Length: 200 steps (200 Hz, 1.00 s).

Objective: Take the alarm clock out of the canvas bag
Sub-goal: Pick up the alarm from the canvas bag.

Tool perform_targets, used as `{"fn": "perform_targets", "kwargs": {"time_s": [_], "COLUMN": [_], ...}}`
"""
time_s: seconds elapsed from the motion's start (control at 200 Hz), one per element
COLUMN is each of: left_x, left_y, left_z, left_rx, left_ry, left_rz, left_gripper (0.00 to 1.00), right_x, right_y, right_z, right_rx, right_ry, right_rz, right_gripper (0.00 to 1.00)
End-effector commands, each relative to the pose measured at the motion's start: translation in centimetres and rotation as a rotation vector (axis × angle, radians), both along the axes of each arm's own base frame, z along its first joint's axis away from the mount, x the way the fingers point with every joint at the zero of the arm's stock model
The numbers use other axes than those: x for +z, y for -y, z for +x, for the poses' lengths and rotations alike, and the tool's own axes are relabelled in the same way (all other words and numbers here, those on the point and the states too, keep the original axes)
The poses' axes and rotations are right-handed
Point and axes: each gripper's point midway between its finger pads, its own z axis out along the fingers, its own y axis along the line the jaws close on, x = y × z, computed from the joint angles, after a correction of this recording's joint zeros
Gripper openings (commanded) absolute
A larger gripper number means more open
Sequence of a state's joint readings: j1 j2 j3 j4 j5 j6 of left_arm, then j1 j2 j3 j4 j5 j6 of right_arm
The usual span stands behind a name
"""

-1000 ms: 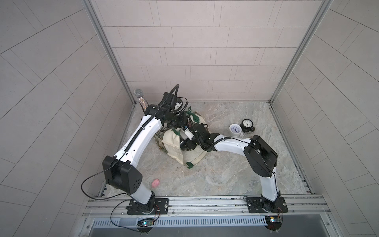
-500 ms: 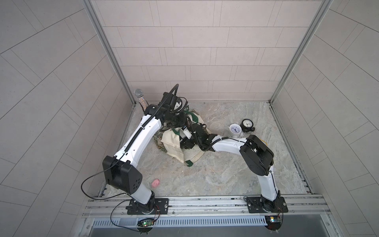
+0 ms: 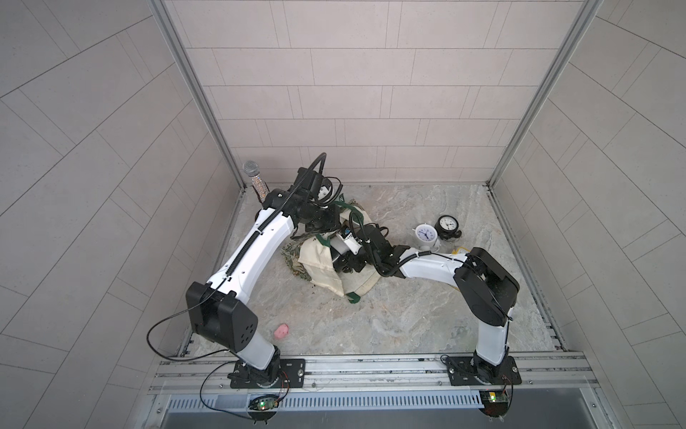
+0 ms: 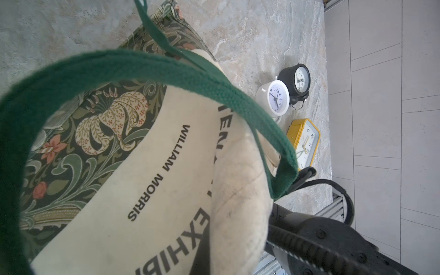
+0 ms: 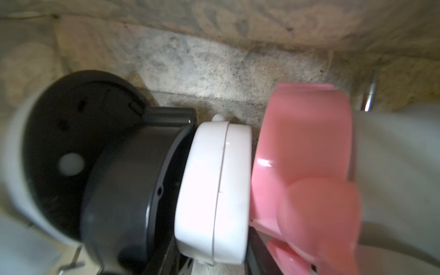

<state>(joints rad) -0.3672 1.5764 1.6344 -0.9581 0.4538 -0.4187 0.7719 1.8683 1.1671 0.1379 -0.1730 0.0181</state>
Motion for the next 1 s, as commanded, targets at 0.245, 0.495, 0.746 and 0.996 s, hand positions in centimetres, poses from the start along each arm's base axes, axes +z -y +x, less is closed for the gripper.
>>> {"fn": "perform_targets", "kwargs": {"time_s": [0.245,0.495,0.746,0.996], "left_x": [2.5,2.5,2.7,2.8], "left_y": [0.6,0.5,0.5,0.3], "left_z": [-0.6,-0.5,-0.5,-0.5], "left_rx": [-0.028,-0.03,-0.026,-0.024], "left_ry": [0.039,0.039,0.043,0.05], "left_rz": [-0.056,-0.054,-0.059,-0.054], "left_gripper": [0.0,0.0,0.0,0.0], "right_x": [3.3,4.7,6.2,9.6], "right_y": [3.8,6.8,8.7,10.5], "right_z": [-1.6,-3.3,-5.5,-7.8], "right_rx": [-0.007,-0.017,0.005,0.019], "right_ry": [0.024,0.018,-0.001,-0.036], "right_rz": [0.028,0.018,0.042,0.123], "right_gripper": [0.18,0.18,0.17,0.17]}}
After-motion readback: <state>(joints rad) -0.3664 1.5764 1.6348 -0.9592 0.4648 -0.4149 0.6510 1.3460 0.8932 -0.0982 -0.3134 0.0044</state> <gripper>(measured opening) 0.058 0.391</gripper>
